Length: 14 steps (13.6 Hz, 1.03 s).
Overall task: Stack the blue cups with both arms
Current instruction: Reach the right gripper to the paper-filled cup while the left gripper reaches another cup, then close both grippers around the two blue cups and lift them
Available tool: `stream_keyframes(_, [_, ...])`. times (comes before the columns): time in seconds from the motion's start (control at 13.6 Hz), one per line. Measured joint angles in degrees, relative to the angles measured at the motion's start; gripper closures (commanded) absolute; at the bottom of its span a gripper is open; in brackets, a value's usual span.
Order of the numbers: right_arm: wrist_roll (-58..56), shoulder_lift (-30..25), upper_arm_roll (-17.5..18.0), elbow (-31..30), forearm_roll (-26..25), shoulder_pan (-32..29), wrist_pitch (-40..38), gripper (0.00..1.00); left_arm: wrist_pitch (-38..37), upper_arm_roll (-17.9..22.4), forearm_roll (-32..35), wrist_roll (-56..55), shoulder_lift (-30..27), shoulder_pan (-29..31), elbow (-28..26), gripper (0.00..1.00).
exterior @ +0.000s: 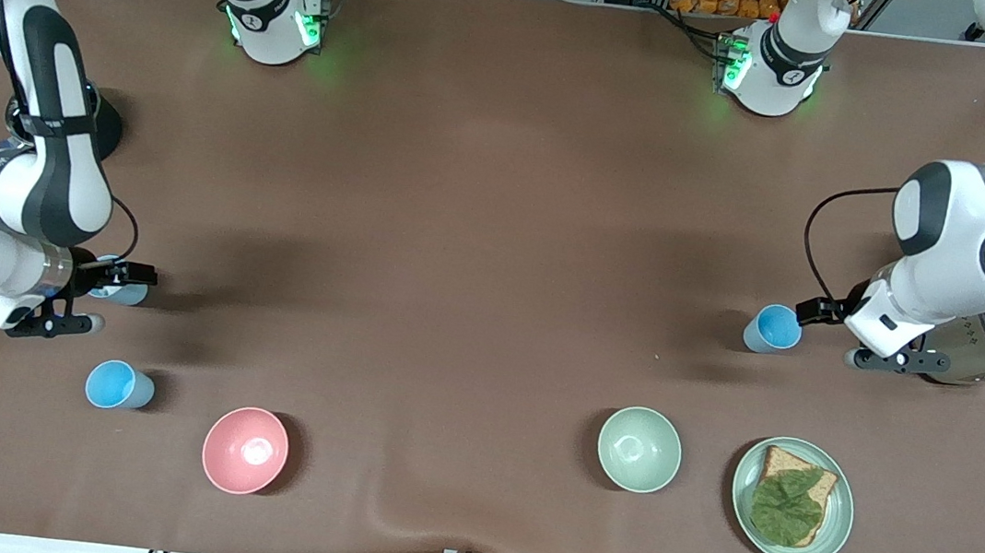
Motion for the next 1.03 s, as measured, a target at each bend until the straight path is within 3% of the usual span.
stream_keyframes(0.22, [-2.2, 2.5, 0.0, 0.0, 0.0, -0.5, 0.4, 0.0, 4.0, -0.1, 0.0, 0.1, 2.8, 0.5, -1.4, 0.0])
stream_keyframes(0.29, [-2.7, 3.6, 0.0, -0.1, 0.0, -0.8, 0.4, 0.11, 4.6, -0.3, 0.0, 0.1, 3.4, 0.4, -1.4, 0.0])
stream_keyframes(0.37, [-3.4, 4.8, -0.1, -0.1, 0.0, -1.1, 0.5, 0.62, 5.4, -0.3, 0.0, 0.1, 3.8, 0.3, -1.5, 0.0])
stream_keyframes(0.44, [-4.4, 5.5, -0.1, -0.1, 0.0, -1.5, 0.7, 1.0, 6.5, -0.5, 0.0, 0.1, 4.3, 0.2, -1.5, 0.12])
stream_keyframes(0.59, [-6.9, 5.9, -0.1, 0.0, 0.0, -2.1, 0.7, 1.0, 8.1, -1.0, 0.0, 0.1, 5.8, 0.2, -1.6, 0.37])
stream_keyframes(0.73, [-8.3, 5.9, -0.1, 0.1, 0.0, -2.3, 0.6, 1.0, 9.2, -1.4, -0.2, 0.1, 7.5, 0.2, -1.6, 0.82])
stream_keyframes(0.81, [-8.5, 5.9, -0.1, 0.3, 0.0, -2.3, 0.5, 1.0, 9.6, -1.5, -0.5, 0.1, 8.0, 0.2, -1.6, 1.0])
stream_keyframes(1.03, [-8.7, 5.8, 0.0, 1.2, 0.0, -2.2, -1.1, 1.0, 9.8, -3.0, -1.3, 0.1, 8.2, 0.1, -1.3, 1.0])
